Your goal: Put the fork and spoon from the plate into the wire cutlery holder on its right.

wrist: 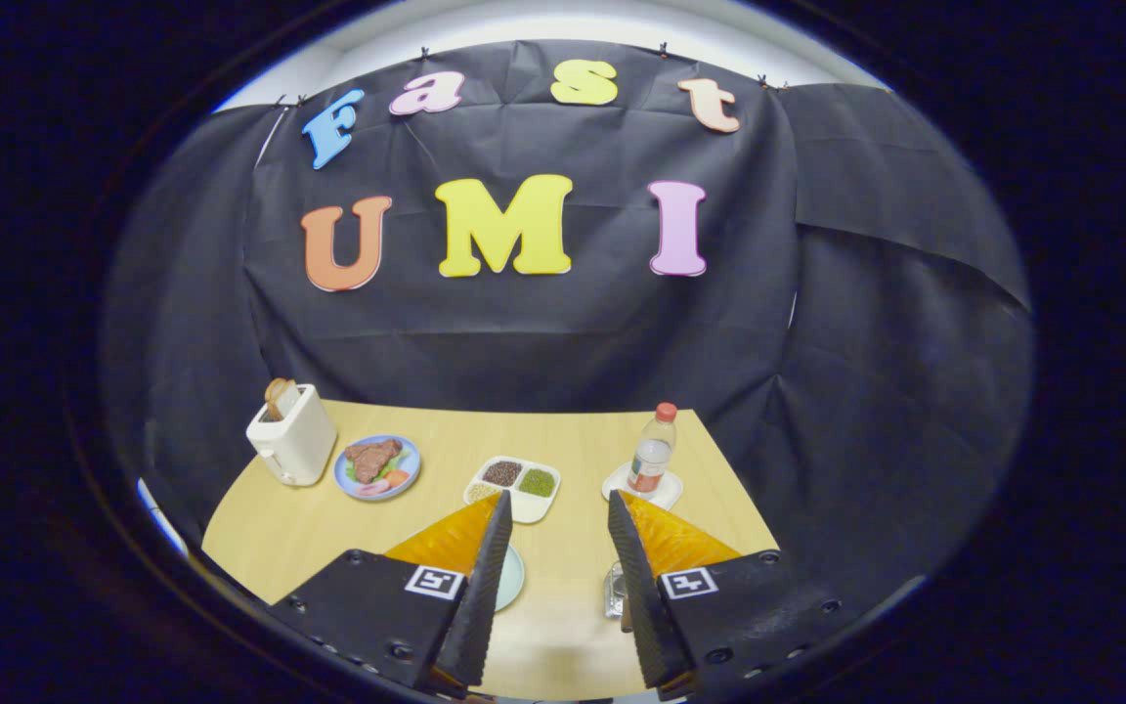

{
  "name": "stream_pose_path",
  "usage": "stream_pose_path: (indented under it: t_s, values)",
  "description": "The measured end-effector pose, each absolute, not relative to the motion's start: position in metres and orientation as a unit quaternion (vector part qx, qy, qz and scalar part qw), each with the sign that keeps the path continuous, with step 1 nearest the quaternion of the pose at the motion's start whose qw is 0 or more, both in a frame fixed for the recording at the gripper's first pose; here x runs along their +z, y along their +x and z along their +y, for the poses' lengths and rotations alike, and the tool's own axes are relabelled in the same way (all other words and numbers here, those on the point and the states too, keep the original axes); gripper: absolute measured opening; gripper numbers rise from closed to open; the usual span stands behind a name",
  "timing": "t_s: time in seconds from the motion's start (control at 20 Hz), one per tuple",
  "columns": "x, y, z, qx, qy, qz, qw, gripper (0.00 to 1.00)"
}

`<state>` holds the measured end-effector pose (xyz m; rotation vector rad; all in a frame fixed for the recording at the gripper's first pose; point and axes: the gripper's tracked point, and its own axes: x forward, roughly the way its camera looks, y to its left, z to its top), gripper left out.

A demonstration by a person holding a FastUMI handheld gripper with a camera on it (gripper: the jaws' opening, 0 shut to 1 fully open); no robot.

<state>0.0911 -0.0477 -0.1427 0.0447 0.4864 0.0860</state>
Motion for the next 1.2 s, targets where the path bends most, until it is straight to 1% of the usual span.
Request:
stream_pose_path:
  t_s: [0.15,0.25,0.3,0.35,0.7,1.2]
  values:
    - [-0.119,0.090,-0.037,0.040,0.029,0.218,0.975,0.70]
    - [-0.098,0.090,-0.031,0.041,0.020,0.194,0.980,0.79]
    - [-0.089,0.090,-0.029,0.040,0.013,0.183,0.982,0.89]
    - [-0.080,0.088,-0.026,0.040,0.009,0.172,0.984,0.91]
    - [-0.021,0.065,0.003,0.053,-0.005,0.092,0.994,0.96]
    - [-0.001,0.055,0.026,0.069,-0.009,0.065,0.995,0.96]
